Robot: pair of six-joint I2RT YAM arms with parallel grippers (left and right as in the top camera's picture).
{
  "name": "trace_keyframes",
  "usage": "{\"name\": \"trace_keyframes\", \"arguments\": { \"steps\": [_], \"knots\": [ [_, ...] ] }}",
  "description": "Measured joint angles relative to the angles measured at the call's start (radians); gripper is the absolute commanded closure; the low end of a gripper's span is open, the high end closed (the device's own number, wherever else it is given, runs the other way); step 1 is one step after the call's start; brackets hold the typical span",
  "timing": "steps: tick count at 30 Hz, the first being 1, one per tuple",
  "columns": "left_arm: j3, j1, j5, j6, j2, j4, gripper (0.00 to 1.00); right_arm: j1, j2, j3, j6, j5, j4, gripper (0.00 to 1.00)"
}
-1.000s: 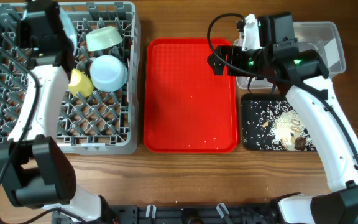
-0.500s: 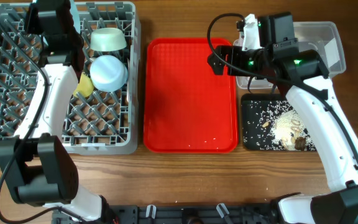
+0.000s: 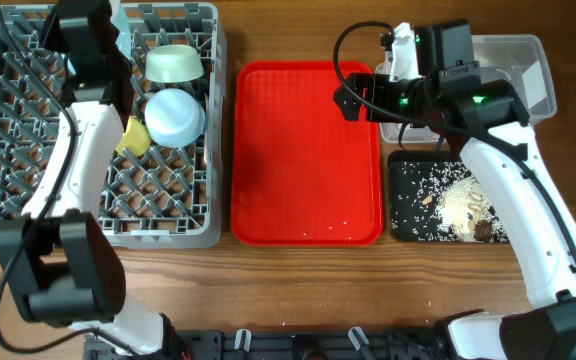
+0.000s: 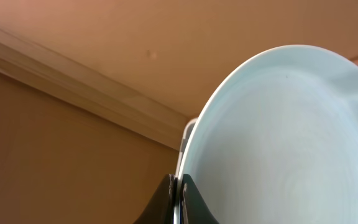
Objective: Sort waste into correct bins and load items into the dishwasher rack
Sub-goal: 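Stand the light-blue plate upright in the rack slots with the left gripper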
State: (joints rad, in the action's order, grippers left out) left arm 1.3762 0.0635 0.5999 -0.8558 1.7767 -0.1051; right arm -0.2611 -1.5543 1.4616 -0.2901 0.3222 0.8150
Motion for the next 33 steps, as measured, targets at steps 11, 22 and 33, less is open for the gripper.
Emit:
{"name": "trace_keyframes", "arguments": {
  "steps": [11,22,33],
  "knots": [
    [-0.003,-0.008,0.006,-0.045,0.095,-0.093,0.85,0.0,0.0,0.0,0.0,0.0,0.0,0.0],
    [-0.003,-0.18,0.0,0.038,0.095,0.135,0.09,0.0,0.0,0.0,0.0,0.0,0.0,0.0],
    [-0.002,-0.174,-0.171,0.591,-0.127,0.203,0.0,0.0,0.0,0.0,0.0,0.0,0.0,0.0]
  ]
}}
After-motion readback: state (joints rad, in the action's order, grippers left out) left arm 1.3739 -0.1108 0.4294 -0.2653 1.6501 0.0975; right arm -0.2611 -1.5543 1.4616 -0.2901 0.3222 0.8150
